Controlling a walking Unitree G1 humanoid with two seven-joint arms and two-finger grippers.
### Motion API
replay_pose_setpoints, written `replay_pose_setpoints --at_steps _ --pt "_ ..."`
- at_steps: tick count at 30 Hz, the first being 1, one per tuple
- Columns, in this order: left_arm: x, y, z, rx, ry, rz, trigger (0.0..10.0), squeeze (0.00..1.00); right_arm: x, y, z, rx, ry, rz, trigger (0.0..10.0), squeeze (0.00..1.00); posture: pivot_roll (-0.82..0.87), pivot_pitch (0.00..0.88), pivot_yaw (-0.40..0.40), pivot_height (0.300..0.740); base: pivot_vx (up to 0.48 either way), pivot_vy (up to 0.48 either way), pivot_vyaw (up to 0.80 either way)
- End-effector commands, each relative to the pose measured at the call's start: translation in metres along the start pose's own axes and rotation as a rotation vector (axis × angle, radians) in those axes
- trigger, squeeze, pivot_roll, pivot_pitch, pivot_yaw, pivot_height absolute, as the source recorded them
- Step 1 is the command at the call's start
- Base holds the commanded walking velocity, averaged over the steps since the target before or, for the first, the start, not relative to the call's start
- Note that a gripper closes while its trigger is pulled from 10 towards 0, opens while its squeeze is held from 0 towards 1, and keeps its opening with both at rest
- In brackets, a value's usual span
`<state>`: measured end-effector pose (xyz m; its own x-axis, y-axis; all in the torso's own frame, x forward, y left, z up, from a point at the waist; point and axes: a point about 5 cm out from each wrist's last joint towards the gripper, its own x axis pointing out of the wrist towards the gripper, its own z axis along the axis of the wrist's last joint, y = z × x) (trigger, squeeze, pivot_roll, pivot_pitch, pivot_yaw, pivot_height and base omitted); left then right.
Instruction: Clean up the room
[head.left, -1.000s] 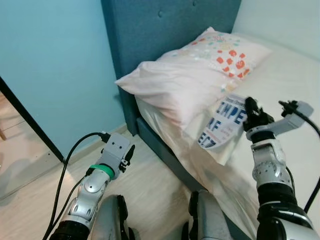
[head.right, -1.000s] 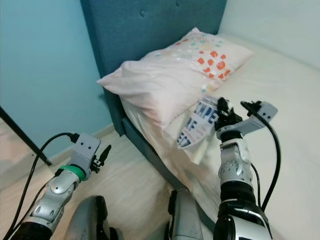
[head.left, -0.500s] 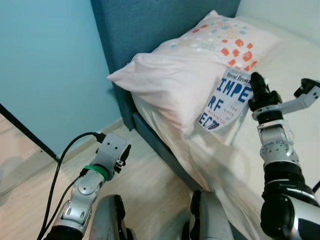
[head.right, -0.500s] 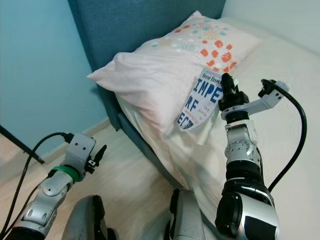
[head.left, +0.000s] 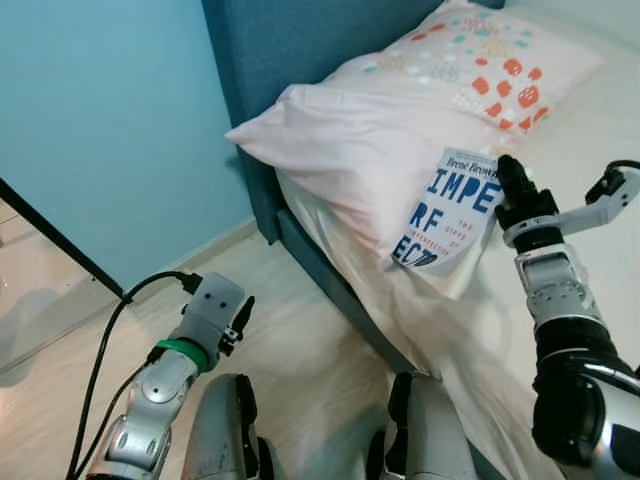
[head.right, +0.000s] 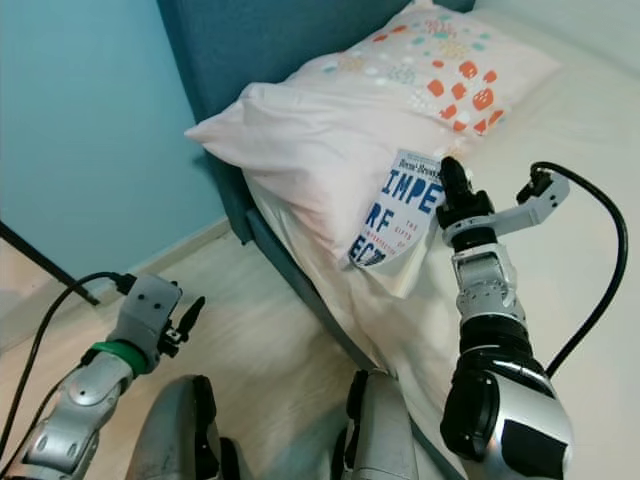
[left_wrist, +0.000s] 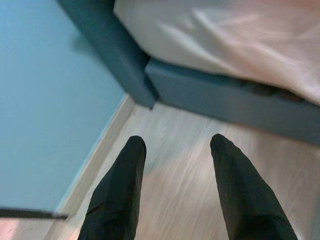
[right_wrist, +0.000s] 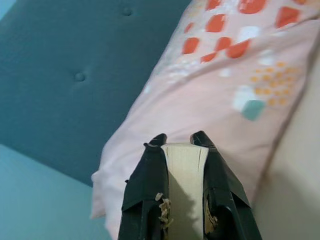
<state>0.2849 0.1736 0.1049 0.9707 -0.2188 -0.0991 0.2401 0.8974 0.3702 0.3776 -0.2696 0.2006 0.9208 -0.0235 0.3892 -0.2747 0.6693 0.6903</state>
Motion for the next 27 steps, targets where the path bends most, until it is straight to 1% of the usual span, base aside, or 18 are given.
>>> replay_pose_setpoints --at_steps 1,3,5,6,8,9,11,15,16,18,20,22,24,26,27 --pt "-0.008 0.001 -0.005 0.015 0.034 -0.02 10.0 0.0 -0.018 -0.023 -0.012 0.005 0.049 -0.113 10.0 0.0 0.21 0.314 0.094 0.567 0.0 0.0 0.0" --pt "-0.008 0.001 -0.005 0.015 0.034 -0.02 10.0 0.0 -0.018 -0.023 -0.012 0.005 0.049 -0.113 10.0 0.0 0.21 0.314 0.094 0.567 0.0 0.0 0.0" --pt "-0.01 0.004 -0.005 0.023 0.041 -0.022 10.0 0.0 -0.025 -0.032 -0.009 -0.038 0.066 -0.158 10.0 0.0 0.22 0.32 0.102 0.567 0.0 0.0 0.0" --pt "-0.01 0.004 -0.005 0.023 0.041 -0.022 10.0 0.0 -0.025 -0.032 -0.009 -0.038 0.066 -0.158 10.0 0.0 0.22 0.32 0.102 0.567 0.0 0.0 0.0" --pt "-0.013 0.007 -0.005 0.033 0.051 -0.027 10.0 0.0 -0.031 -0.04 -0.004 -0.082 0.084 -0.195 10.0 0.0 0.22 0.326 0.109 0.567 0.0 0.0 0.0" --pt "-0.013 0.007 -0.005 0.033 0.051 -0.027 10.0 0.0 -0.031 -0.04 -0.004 -0.082 0.084 -0.195 10.0 0.0 0.22 0.326 0.109 0.567 0.0 0.0 0.0" --pt "-0.016 0.008 -0.003 0.037 0.059 -0.031 10.0 0.0 -0.033 -0.044 -0.001 -0.126 0.102 -0.219 10.0 0.0 0.23 0.329 0.112 0.567 0.0 0.0 0.0" --pt "-0.018 0.01 -0.003 0.04 0.064 -0.032 10.0 0.0 -0.032 -0.045 0.001 -0.163 0.112 -0.229 10.0 0.0 0.24 0.333 0.122 0.567 0.0 0.0 0.0" --pt "-0.02 0.011 -0.002 0.046 0.069 -0.036 10.0 0.0 -0.029 -0.044 0.003 -0.193 0.121 -0.239 10.0 0.0 0.25 0.335 0.126 0.567 0.0 0.0 0.0" --pt "-0.02 0.011 -0.002 0.046 0.069 -0.036 10.0 0.0 -0.029 -0.044 0.003 -0.193 0.121 -0.239 10.0 0.0 0.25 0.335 0.126 0.567 0.0 0.0 0.0" --pt "-0.022 0.013 -0.002 0.055 0.076 -0.04 10.0 0.0 -0.024 -0.041 0.007 -0.211 0.119 -0.251 10.0 0.0 0.26 0.336 0.131 0.567 0.0 0.0 0.0" --pt "-0.022 0.013 -0.002 0.055 0.076 -0.04 10.0 0.0 -0.024 -0.041 0.007 -0.211 0.119 -0.251 10.0 0.0 0.26 0.336 0.131 0.567 0.0 0.0 0.0" --pt "-0.024 0.017 -0.002 0.061 0.081 -0.035 10.0 0.0 -0.02 -0.04 0.015 -0.257 0.097 -0.289 10.0 0.0 0.27 0.337 0.135 0.567 0.0 0.0 0.0" --pt "-0.024 0.017 -0.002 0.061 0.081 -0.035 10.0 0.0 -0.02 -0.04 0.015 -0.257 0.097 -0.289 10.0 0.0 0.27 0.337 0.135 0.567 0.0 0.0 0.0" --pt "-0.026 0.018 -0.002 0.063 0.084 -0.034 10.0 0.0 -0.018 -0.04 0.02 -0.28 0.075 -0.315 10.0 0.0 0.28 0.337 0.137 0.567 0.0 0.0 0.0"
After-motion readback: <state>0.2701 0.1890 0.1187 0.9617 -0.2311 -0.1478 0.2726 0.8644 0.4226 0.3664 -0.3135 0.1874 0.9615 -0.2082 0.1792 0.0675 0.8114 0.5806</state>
